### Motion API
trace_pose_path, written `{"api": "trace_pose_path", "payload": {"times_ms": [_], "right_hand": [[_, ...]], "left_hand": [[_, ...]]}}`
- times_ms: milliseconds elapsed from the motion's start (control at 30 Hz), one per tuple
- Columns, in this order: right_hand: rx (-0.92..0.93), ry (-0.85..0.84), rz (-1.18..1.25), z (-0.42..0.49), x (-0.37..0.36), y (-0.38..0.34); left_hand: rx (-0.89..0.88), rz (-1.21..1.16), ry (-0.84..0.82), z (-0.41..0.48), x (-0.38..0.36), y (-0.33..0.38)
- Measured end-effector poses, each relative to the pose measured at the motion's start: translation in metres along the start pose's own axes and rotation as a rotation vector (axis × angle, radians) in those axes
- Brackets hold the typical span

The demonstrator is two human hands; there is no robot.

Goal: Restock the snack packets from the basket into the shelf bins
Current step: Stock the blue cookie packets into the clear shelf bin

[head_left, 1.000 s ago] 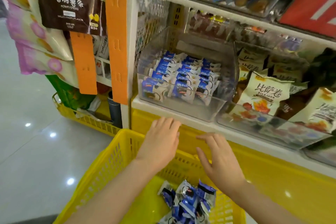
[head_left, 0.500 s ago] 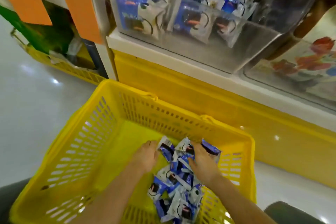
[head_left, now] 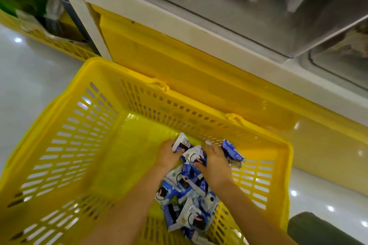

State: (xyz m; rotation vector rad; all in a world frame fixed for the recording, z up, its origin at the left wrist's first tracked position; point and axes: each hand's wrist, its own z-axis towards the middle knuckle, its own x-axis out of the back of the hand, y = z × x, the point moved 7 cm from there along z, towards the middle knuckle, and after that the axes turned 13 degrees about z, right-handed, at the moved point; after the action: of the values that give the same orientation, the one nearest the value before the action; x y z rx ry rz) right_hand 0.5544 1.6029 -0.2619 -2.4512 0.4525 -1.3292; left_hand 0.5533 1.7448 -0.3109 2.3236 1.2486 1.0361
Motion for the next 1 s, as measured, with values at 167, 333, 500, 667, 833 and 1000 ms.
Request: {"api": "trace_pose_path", "payload": {"times_ms": [167,333,500,667,833,1000], "right_hand": [[-0.054,0.04,0.202,-0.008,0.005,0.002],[-0.087,0.028,0.464,-0.018,0.021,-0.013],[-0.089,0.038,0.562,-0.032,0.054,-0.033],[-0.11,0.103,0.888,-0.056,0.098,-0.052],[-0.124,0.175,1.347,-0.085,0.126,-0.068],[-0.082,0.378,1.289,-0.106,0.154,-0.083]], "left_hand": [[0.024,-0.228,0.023,-0.012,0.006,0.001],[-0.031,-0.412,0.088,-0.03,0.034,0.011],[-0.033,-0.529,0.111,-0.055,0.055,0.022],[-0.05,-0.526,0.05,-0.089,0.068,0.037],[-0.089,-0.54,-0.003,-0.126,0.071,0.061],[-0.231,-0.722,-0.052,-0.16,0.078,0.101]]}}
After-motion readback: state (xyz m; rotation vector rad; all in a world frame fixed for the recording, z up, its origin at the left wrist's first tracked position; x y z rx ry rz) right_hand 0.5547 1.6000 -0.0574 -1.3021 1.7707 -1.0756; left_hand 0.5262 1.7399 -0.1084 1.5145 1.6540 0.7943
